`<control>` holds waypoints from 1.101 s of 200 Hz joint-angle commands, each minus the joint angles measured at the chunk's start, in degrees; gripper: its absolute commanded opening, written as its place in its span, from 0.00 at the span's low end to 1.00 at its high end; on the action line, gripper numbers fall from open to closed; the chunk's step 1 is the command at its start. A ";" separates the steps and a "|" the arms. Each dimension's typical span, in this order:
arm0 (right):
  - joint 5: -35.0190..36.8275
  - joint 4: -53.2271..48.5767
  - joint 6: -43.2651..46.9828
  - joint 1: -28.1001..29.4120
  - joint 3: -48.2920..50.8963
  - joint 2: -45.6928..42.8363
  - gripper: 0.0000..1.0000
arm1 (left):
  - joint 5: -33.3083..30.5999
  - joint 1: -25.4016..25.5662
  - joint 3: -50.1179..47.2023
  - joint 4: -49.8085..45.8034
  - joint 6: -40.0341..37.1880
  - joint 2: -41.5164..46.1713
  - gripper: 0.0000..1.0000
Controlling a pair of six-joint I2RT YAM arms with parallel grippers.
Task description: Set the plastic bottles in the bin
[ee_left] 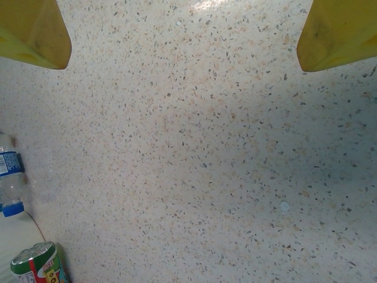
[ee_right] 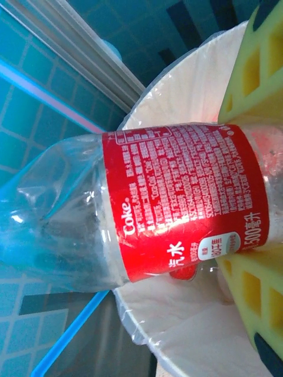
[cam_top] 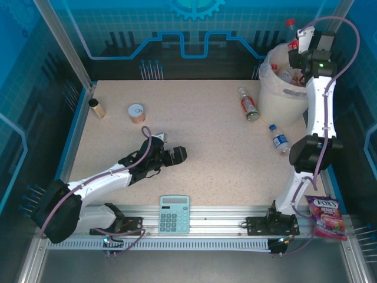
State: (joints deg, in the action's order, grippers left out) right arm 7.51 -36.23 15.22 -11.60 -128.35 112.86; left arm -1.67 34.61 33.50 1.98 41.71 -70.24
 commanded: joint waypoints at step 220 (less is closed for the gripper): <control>-1.53 -11.78 -3.46 2.13 -2.52 -6.31 0.80 | 1.14 -0.42 0.96 1.98 -0.14 -2.80 0.99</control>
State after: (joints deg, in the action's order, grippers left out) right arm 5.58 -42.52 13.72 -11.81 -130.74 111.13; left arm -1.63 34.61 33.52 2.09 41.69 -72.40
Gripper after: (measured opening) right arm 0.801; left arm 0.992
